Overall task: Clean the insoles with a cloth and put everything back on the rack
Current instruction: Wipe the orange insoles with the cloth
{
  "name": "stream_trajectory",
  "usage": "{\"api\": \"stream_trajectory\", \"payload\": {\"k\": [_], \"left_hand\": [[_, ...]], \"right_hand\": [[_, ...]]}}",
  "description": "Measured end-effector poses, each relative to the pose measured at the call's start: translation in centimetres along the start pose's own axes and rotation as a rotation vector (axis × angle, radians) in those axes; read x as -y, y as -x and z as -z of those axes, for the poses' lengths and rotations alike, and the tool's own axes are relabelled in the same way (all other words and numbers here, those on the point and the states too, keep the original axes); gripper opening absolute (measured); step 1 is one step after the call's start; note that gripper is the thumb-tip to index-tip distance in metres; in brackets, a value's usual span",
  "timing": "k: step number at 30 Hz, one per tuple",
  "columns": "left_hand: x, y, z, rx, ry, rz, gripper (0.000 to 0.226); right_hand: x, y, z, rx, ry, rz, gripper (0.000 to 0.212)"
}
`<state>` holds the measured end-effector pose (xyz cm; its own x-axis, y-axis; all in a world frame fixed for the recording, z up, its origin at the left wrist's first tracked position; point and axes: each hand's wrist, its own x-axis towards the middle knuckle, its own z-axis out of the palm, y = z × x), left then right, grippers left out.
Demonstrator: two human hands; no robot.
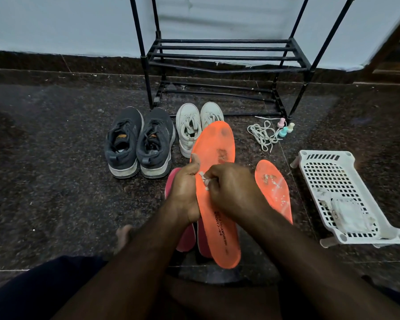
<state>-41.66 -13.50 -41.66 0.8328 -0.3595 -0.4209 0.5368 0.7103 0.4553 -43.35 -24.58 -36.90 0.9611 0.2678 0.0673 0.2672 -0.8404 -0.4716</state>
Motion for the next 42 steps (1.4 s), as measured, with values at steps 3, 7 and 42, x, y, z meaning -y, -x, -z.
{"api": "stream_trajectory", "payload": {"k": [3,7,42], "left_hand": [[-0.3,0.0,0.4,0.013,-0.002,-0.010,0.062],[-0.1,0.1,0.3,0.021,0.016,0.008,0.060],[-0.8,0.8,-0.2,0.013,0.056,-0.041,0.065]], "right_hand": [[-0.2,0.1,0.8,-0.011,-0.094,-0.032,0.013],[-0.8,-0.7,0.9,-0.203,-0.072,-0.034,0.012],[-2.5,-0.7,3.4,-0.311,-0.198,0.039,0.019]]}}
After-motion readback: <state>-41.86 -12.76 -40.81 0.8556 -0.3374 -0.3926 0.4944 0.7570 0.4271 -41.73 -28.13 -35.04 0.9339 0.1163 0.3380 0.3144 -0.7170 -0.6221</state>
